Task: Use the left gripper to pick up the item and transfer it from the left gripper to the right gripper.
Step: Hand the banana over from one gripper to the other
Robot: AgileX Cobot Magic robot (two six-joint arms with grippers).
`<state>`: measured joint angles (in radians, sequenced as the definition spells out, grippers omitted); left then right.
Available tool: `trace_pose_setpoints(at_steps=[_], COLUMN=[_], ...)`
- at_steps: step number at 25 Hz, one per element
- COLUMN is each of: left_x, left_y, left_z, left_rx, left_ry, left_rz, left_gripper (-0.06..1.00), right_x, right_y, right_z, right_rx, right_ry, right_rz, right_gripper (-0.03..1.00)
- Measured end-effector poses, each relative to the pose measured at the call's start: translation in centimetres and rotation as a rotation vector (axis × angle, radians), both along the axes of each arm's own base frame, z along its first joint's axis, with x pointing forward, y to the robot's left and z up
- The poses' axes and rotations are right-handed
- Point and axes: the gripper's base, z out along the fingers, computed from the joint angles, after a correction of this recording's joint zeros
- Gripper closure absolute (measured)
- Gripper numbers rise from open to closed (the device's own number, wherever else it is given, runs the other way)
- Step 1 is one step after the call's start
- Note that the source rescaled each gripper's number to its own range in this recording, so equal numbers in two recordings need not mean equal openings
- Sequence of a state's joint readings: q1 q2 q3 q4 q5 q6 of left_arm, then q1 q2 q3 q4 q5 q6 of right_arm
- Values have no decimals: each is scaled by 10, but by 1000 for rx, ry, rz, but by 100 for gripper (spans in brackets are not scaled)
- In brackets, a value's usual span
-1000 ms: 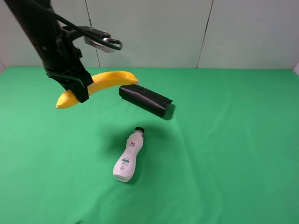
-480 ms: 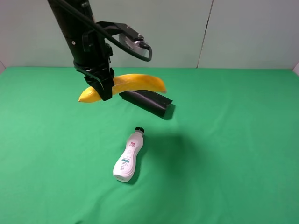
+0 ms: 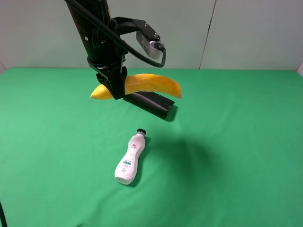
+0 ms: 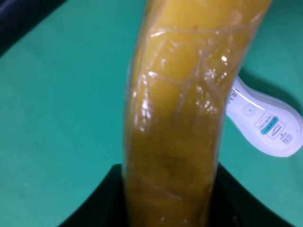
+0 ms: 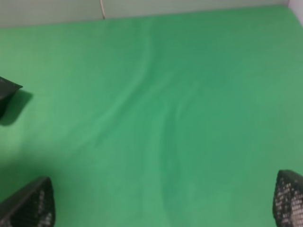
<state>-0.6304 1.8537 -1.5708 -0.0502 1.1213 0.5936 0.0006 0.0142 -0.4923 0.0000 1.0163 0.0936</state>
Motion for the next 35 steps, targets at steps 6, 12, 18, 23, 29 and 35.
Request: trace_pose_setpoints(at_steps=[6,12,18,23,29,35], left_x=[-1,1,1,1,1,1], left_y=[-2,-3,-3,-3,-3,-3], left_z=[1,1,1,1,1,1], left_rx=[-4,-12,-14,-14,-14,-14], left_ry=[-7,-21,-24,-24,-25,-25], left_rz=[-12,-12,-13,-13,-13,-13], left_gripper=[94,94,94,94,94,94], right_x=[26,59,90,112,135,157], right_y=[6,18,30,37,45,52], right_z=[7,9,11,10,3,-5], right_rx=[82,242,347,427,497,548], right_ry=[140,234,247,251,287,303], right_rz=[27,84,171,232,297,372], right_gripper=[-3,-3,-3,-3,-3,-3])
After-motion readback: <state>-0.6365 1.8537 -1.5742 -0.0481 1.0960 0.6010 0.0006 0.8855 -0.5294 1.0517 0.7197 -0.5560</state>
